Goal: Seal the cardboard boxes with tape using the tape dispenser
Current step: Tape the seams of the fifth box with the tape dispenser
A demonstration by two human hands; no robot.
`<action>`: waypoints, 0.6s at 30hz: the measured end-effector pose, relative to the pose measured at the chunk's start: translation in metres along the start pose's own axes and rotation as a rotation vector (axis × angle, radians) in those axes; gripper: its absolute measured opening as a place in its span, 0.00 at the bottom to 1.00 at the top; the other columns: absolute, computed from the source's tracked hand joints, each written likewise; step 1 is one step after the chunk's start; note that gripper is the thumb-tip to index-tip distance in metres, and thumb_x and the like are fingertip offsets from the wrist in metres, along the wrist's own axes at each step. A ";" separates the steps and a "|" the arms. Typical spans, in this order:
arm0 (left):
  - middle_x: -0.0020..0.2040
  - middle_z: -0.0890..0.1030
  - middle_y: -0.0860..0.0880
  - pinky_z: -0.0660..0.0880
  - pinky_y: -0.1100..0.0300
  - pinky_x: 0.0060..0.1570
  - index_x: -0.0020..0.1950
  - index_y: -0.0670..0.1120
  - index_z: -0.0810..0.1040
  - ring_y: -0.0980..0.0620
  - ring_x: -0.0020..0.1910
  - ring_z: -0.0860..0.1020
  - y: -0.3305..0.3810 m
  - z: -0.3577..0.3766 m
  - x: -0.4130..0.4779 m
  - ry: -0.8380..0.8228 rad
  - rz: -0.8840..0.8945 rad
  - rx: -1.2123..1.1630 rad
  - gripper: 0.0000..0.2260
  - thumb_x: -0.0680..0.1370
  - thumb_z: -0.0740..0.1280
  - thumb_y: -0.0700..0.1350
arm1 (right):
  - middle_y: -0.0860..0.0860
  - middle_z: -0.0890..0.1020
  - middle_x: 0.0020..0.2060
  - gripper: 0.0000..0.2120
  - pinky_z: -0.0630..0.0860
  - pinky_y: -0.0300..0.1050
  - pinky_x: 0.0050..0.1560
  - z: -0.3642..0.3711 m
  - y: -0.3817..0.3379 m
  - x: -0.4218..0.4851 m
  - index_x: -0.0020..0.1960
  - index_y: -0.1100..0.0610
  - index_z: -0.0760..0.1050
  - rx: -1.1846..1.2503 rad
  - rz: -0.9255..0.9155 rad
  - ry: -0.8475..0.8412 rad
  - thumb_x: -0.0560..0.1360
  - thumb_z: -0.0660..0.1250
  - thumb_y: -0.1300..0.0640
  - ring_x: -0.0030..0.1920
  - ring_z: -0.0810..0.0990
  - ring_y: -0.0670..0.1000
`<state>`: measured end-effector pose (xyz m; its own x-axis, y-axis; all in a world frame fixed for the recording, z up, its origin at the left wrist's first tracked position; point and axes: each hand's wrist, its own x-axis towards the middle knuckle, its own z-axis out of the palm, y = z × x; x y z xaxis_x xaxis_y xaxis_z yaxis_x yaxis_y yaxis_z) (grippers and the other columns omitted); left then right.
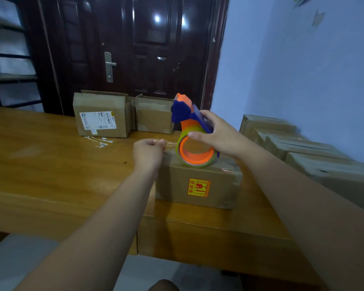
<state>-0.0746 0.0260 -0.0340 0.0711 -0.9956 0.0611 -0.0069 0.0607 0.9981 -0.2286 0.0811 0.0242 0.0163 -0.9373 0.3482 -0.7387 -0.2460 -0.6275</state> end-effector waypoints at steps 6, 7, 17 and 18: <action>0.42 0.77 0.50 0.74 0.57 0.52 0.39 0.49 0.76 0.52 0.47 0.76 -0.008 -0.006 0.003 0.034 -0.145 -0.155 0.08 0.78 0.66 0.42 | 0.47 0.75 0.66 0.44 0.74 0.55 0.64 0.020 0.019 -0.004 0.74 0.41 0.60 0.395 0.089 0.065 0.62 0.73 0.36 0.64 0.75 0.50; 0.42 0.77 0.50 0.75 0.56 0.54 0.40 0.49 0.77 0.51 0.48 0.76 -0.009 -0.007 0.004 0.037 -0.173 -0.179 0.07 0.78 0.66 0.42 | 0.47 0.74 0.66 0.46 0.73 0.54 0.64 0.023 0.021 -0.003 0.74 0.39 0.59 0.435 0.101 0.067 0.61 0.74 0.34 0.65 0.74 0.51; 0.48 0.81 0.47 0.75 0.50 0.59 0.42 0.47 0.79 0.46 0.53 0.78 -0.022 -0.009 0.007 0.036 -0.213 -0.163 0.05 0.77 0.68 0.42 | 0.50 0.75 0.63 0.48 0.76 0.49 0.59 0.033 0.036 0.000 0.76 0.41 0.54 0.615 0.105 0.043 0.63 0.75 0.54 0.61 0.77 0.51; 0.49 0.81 0.46 0.74 0.50 0.60 0.43 0.46 0.79 0.46 0.54 0.78 -0.024 -0.009 0.007 0.034 -0.224 -0.163 0.04 0.77 0.68 0.42 | 0.50 0.75 0.63 0.48 0.76 0.49 0.59 0.033 0.037 0.000 0.76 0.40 0.54 0.615 0.106 0.042 0.63 0.75 0.54 0.62 0.77 0.51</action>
<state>-0.0650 0.0178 -0.0575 0.0858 -0.9828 -0.1635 0.1734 -0.1469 0.9738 -0.2332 0.0637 -0.0220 -0.0717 -0.9568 0.2819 -0.2116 -0.2616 -0.9417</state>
